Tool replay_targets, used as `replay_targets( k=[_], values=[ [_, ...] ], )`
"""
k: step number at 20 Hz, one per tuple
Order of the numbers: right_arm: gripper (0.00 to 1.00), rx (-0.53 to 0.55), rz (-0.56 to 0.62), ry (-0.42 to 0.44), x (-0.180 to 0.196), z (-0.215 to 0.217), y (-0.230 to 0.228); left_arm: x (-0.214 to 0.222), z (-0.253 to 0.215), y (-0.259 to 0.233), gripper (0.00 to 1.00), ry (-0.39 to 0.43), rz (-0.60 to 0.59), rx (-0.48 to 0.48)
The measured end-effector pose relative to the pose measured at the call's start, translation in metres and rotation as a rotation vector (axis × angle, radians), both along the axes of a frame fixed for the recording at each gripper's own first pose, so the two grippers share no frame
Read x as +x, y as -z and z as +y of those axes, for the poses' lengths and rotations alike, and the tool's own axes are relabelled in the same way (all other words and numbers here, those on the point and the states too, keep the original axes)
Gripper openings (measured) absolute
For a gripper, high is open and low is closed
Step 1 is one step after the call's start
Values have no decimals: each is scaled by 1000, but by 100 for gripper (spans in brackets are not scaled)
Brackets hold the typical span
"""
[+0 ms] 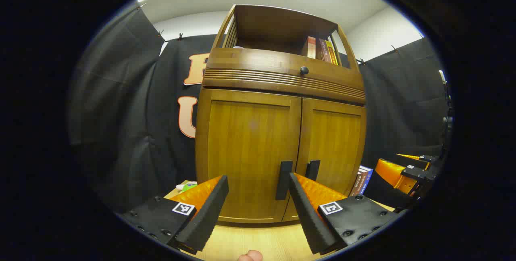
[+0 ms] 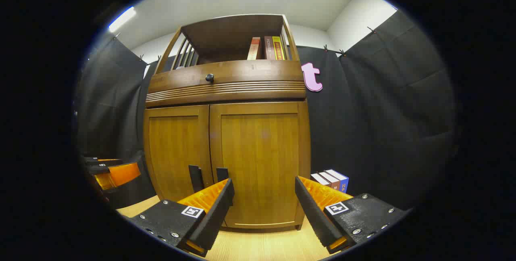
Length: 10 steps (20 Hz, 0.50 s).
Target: Open the right door of the double-door shoe cabinet with the right hand, and open the left door with the left hand.
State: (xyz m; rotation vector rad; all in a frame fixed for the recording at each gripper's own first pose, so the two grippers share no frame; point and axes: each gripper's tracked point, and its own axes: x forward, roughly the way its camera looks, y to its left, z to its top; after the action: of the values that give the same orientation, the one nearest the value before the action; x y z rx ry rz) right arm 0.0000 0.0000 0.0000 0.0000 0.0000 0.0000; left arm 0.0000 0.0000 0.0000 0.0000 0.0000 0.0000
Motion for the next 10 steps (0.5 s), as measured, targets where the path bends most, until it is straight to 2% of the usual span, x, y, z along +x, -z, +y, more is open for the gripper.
replay_targets(
  k=[5, 6, 7, 8, 10],
  values=[
    [82, 9, -18, 15, 1, -5, -7, 1, 7, -3, 95, -26, -8, 28],
    [94, -1, -17, 14, 1, -4, -6, 1, 8, -1, 95, -27, -5, 22],
    [94, -10, -14, 15, 1, -3, -5, 1, 8, -1, 98, -28, -6, 17],
    [94, -14, -11, 15, 3, -3, -3, 1, 9, -1, 94, -28, -9, 17],
    [94, -8, -6, 12, 5, -2, -1, 3, 8, -1, 99, -28, -10, 26]
  ],
)
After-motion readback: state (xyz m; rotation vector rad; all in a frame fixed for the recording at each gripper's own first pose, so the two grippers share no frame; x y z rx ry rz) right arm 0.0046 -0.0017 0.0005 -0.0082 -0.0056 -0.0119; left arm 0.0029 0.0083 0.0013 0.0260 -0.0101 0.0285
